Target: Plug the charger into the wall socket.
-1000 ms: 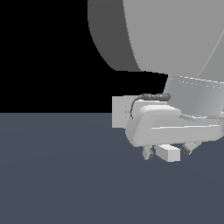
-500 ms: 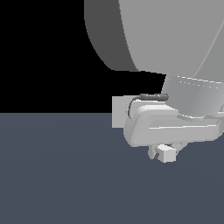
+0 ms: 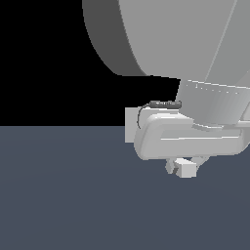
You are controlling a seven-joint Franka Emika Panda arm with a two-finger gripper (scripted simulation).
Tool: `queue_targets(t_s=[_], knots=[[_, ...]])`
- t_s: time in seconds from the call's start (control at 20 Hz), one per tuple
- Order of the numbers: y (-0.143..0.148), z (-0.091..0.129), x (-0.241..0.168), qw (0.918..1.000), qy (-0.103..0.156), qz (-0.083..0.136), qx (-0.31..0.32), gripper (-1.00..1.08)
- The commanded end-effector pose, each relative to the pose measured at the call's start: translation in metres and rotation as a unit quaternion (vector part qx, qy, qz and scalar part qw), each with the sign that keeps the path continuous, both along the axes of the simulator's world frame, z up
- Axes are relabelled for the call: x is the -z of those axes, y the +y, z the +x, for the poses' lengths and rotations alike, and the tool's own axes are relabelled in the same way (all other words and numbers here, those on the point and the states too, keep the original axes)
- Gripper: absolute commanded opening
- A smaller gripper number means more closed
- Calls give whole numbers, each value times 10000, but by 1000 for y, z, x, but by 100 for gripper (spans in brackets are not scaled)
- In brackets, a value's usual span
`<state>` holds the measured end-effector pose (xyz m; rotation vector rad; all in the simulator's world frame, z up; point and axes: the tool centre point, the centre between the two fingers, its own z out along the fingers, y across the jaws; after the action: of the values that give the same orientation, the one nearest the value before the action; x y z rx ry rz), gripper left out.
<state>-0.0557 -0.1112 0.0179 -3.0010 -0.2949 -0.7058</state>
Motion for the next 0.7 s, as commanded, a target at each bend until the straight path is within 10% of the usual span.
queue_targets(t_s=[0.0, 0.65], knots=[[5, 0, -4, 9999, -7, 0, 120, -100], [39, 6, -35, 9939, -38, 13, 1100, -100]])
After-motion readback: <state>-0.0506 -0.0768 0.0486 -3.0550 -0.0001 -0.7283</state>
